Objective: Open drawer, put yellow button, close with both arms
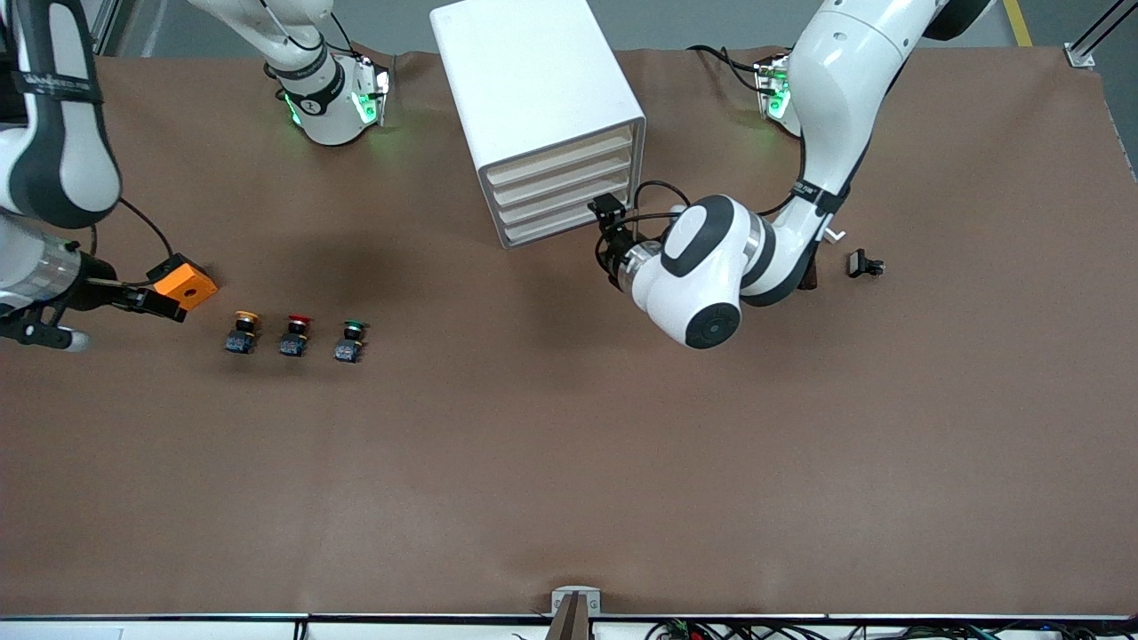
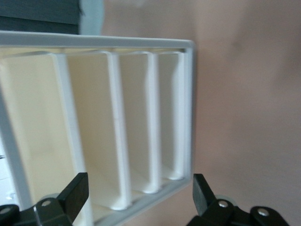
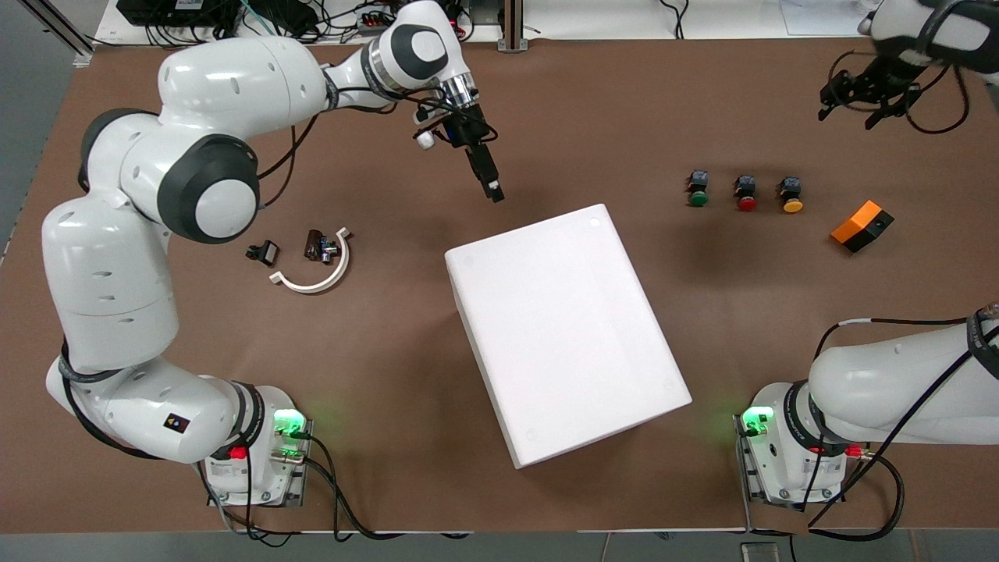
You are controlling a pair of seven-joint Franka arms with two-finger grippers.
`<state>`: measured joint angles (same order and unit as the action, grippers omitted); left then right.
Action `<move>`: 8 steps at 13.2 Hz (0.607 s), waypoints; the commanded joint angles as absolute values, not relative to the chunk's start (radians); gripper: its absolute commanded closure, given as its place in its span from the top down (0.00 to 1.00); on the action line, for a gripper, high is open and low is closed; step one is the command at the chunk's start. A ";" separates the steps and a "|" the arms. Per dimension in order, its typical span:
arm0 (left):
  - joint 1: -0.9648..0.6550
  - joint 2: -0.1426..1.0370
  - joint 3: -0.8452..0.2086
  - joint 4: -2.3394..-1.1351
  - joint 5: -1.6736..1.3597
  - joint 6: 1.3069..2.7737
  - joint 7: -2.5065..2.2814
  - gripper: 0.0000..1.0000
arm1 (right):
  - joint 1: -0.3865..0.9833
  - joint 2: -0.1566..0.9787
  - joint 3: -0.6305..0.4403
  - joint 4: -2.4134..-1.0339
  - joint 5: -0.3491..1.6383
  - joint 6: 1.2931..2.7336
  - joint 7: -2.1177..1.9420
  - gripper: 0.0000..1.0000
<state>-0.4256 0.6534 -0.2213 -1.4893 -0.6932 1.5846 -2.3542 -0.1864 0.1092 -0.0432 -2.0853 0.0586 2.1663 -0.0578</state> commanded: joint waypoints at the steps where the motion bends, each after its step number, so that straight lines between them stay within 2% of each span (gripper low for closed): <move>1: -0.437 0.683 -0.222 -1.463 -0.752 1.528 -2.365 0.85 | -0.183 0.066 -0.037 -2.239 0.061 2.340 -0.095 1.00; 6: -0.446 0.730 -0.222 -1.462 -0.836 1.486 -2.359 0.82 | -0.181 0.147 -0.037 -2.295 0.005 2.509 -0.098 1.00; 8: -0.449 0.730 -0.224 -1.462 -0.848 1.486 -2.359 0.68 | -0.189 0.202 -0.038 -2.298 0.003 2.571 -0.097 1.00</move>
